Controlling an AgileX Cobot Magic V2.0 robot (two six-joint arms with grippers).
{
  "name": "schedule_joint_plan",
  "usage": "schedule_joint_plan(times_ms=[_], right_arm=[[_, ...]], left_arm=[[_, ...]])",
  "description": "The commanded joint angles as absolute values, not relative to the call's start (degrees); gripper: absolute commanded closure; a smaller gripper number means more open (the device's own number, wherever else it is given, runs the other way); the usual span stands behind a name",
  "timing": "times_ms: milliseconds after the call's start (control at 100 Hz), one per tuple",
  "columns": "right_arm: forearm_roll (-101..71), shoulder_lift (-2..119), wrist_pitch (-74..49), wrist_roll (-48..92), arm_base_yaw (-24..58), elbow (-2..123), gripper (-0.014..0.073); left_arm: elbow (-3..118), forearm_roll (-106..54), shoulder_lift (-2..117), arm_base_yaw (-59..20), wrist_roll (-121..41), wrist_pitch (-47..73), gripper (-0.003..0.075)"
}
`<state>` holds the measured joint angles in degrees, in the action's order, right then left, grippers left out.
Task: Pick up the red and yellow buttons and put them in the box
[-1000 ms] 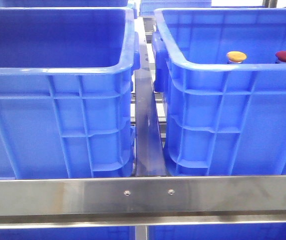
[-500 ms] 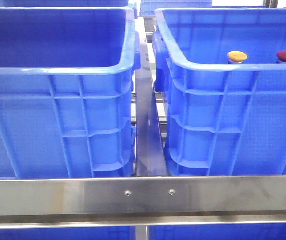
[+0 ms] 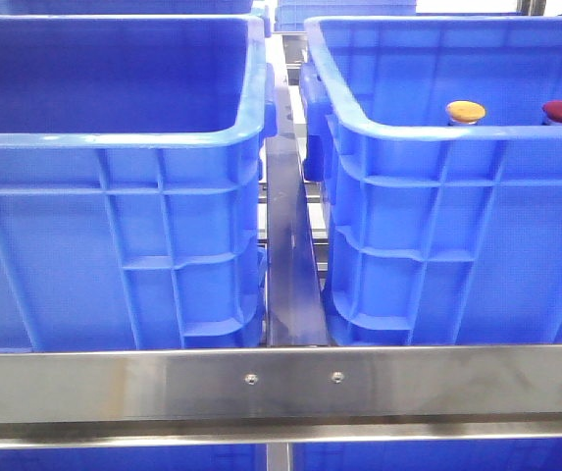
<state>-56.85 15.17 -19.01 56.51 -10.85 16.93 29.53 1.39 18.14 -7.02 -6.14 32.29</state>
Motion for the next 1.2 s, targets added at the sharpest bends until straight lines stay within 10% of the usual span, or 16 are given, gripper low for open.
schedule_joint_plan(times_ms=[0,480,800,1190], right_arm=[[-58.49,15.48,-17.03,56.69,-11.26,18.37,0.0657],[-58.49,15.48,-17.06,56.69,-11.26,18.37,0.0657],[-58.49,15.48,-17.19,56.69,-11.26,18.37,0.0657],[-58.54,15.48,-17.28,56.69,-11.26,18.37,0.0657]], left_arm=[[29.51,2.86,15.43,-4.82,-5.34,30.34,0.0740],[14.41,2.88,-1.81,2.72,-2.54,24.78,0.0740],[-3.32,1.87,-2.01,2.72,-1.72,-4.76,0.0740],[-3.10,1.87,-2.01,2.72,-0.72,-1.30,0.0740]])
